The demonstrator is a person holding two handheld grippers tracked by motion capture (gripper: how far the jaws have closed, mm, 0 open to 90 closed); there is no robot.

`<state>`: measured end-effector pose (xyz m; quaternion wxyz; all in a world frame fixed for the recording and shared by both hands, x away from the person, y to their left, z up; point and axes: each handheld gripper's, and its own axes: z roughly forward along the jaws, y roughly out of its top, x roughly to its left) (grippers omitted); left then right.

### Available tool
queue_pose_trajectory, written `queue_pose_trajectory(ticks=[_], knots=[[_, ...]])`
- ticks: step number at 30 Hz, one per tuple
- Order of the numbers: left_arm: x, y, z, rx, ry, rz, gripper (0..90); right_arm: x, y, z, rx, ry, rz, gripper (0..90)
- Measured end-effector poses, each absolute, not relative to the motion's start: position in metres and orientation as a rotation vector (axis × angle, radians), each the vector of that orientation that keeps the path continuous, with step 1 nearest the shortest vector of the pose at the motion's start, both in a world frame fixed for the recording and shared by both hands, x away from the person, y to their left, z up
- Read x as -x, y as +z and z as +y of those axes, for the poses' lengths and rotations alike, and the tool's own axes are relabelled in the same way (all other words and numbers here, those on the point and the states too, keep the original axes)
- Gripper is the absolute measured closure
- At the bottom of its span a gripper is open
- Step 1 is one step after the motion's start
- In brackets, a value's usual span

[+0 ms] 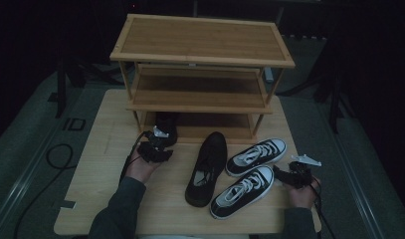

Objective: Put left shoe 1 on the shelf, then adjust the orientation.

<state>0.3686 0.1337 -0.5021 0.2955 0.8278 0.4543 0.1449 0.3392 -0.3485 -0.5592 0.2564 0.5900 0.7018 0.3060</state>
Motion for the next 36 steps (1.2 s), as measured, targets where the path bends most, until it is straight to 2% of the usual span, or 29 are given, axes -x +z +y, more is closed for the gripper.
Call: queue_pose_trajectory(ticks=[31,36], knots=[[-0.336,-0.455,0.096,-2.172,0.285,0.993,57.0,-0.340,-0.559,-0.348,-1.599,0.830,1.907,20.2],[-0.331,-0.451,0.089,-2.160,0.231,0.965,56.9,-0.340,-0.559,-0.348,-1.599,0.830,1.907,20.2]])
